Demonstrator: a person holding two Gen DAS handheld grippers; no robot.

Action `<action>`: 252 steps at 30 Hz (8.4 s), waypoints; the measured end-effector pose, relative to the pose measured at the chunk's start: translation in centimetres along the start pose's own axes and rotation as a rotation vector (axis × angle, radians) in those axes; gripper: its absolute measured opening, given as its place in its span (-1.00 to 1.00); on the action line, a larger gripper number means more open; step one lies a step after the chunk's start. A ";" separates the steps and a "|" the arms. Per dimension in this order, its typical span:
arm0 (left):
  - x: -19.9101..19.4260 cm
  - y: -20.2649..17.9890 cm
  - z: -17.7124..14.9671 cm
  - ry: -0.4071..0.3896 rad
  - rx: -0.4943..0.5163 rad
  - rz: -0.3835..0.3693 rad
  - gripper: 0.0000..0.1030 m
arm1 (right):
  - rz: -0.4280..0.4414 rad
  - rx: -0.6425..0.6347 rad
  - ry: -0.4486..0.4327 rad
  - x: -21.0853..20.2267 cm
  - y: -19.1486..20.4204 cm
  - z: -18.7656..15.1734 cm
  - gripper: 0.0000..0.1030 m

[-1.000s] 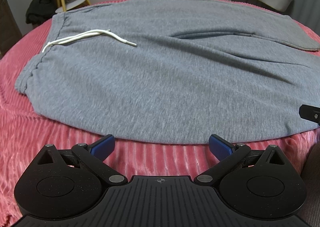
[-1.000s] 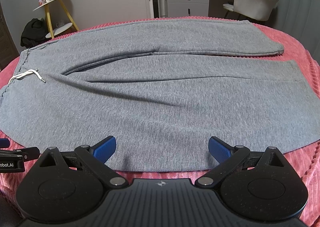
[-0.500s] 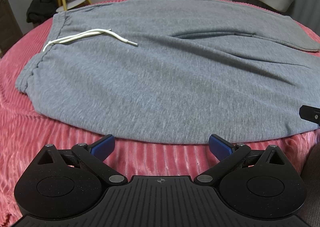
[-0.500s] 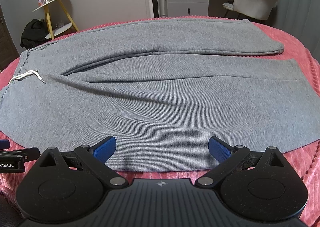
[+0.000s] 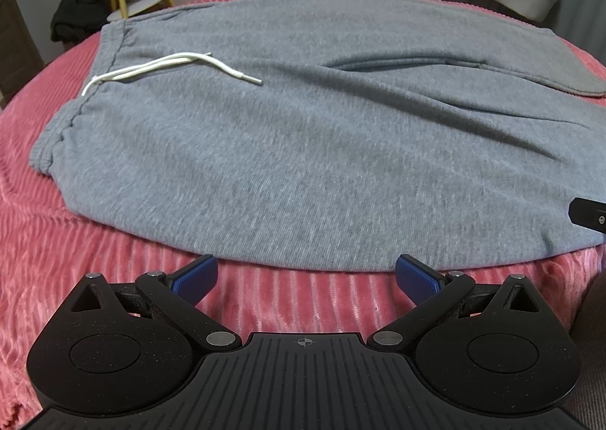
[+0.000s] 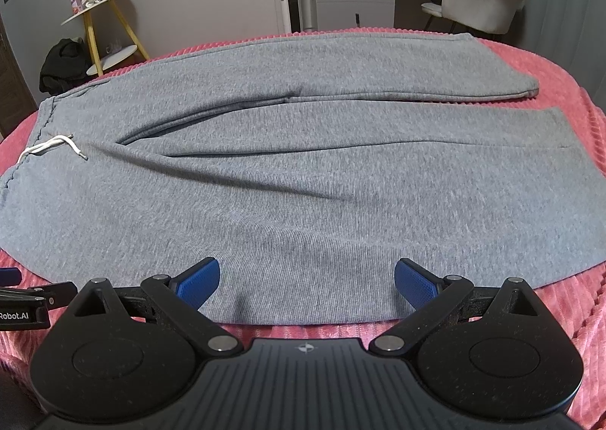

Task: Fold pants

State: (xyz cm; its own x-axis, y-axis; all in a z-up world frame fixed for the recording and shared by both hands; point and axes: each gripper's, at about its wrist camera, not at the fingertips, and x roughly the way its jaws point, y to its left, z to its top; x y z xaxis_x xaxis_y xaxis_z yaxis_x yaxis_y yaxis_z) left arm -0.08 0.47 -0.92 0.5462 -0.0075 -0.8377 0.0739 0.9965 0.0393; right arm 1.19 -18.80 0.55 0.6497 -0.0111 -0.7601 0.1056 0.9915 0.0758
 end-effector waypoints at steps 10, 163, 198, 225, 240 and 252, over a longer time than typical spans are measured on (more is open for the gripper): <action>0.1 0.0 0.3 0.014 0.001 0.006 1.00 | 0.007 0.004 0.002 0.0 -0.2 0.1 0.92; -2.4 14.7 12.0 -0.311 -0.620 -0.492 -0.86 | 0.196 0.976 -0.438 -0.8 -31.5 8.5 -0.92; 3.7 16.6 0.5 -0.153 -0.949 -0.221 -0.80 | -0.270 0.794 -0.266 1.2 -29.7 -0.6 -0.91; 0.7 13.9 1.6 -0.325 -0.805 0.171 0.32 | 0.454 0.659 0.043 10.2 -12.2 4.1 0.54; 1.8 8.1 3.7 -0.359 -0.385 0.111 0.43 | 0.586 0.872 -0.041 9.6 -15.0 1.2 0.55; 4.5 9.6 3.6 -0.159 -0.465 0.139 0.47 | 0.419 1.040 -0.177 6.1 -21.9 -1.9 0.20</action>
State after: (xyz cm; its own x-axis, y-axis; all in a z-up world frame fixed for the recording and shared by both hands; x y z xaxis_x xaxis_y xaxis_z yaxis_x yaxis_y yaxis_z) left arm 6.05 9.67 -2.38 0.6474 0.1508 -0.7471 -0.3677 0.9204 -0.1328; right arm 1.46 -40.34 -6.99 0.8697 0.1958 -0.4531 0.3753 0.3338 0.8647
